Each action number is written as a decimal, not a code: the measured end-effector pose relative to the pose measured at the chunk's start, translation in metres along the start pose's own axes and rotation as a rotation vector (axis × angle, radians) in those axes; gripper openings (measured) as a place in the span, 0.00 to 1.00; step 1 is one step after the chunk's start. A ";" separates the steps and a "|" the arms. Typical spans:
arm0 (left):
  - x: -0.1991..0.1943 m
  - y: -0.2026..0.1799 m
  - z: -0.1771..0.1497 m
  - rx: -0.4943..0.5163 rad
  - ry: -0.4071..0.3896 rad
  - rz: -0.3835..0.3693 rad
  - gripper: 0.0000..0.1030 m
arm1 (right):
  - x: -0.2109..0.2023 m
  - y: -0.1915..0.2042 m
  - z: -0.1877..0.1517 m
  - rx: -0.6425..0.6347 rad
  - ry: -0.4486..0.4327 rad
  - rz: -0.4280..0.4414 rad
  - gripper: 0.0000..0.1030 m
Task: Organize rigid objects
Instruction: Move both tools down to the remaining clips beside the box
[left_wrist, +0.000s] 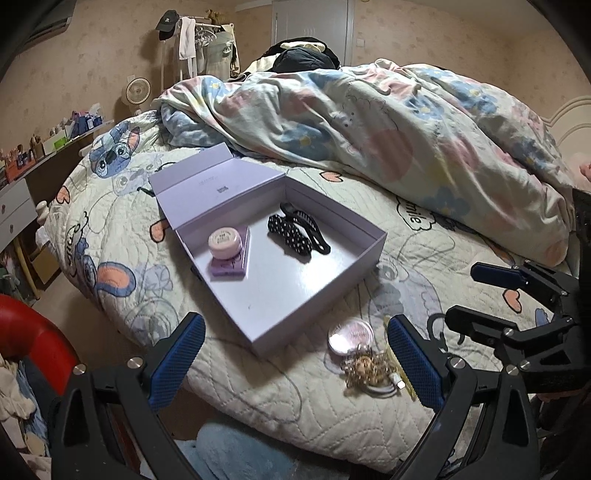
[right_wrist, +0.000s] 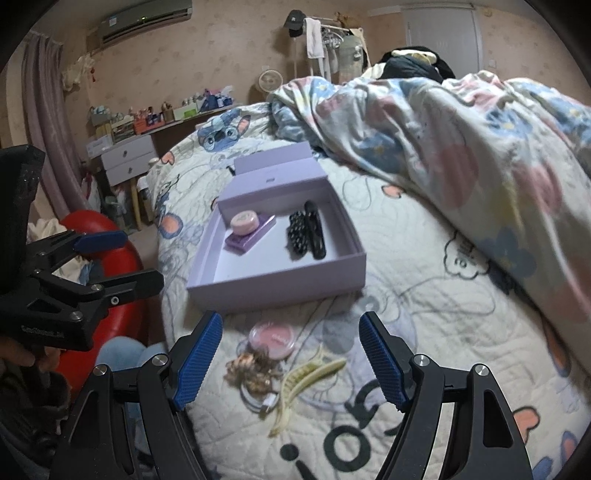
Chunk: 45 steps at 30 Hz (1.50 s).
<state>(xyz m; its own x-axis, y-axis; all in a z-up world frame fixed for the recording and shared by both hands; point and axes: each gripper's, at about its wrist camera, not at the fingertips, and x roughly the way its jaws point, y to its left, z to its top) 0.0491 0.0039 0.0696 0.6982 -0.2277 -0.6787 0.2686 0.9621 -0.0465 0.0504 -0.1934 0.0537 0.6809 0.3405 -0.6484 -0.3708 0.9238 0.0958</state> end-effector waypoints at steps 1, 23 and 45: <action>0.000 0.001 -0.003 -0.003 0.004 0.002 0.98 | 0.002 0.001 -0.003 0.002 0.005 0.003 0.75; 0.026 0.024 -0.040 -0.089 0.068 -0.011 0.98 | 0.054 0.009 -0.039 -0.020 0.078 0.095 0.75; 0.060 0.007 -0.050 -0.097 0.115 -0.126 0.98 | 0.072 -0.022 -0.072 0.067 0.226 0.050 0.49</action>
<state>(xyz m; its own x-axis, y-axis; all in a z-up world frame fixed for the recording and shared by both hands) 0.0591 0.0044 -0.0082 0.5808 -0.3340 -0.7424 0.2800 0.9383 -0.2031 0.0622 -0.2014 -0.0497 0.5011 0.3456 -0.7934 -0.3530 0.9187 0.1772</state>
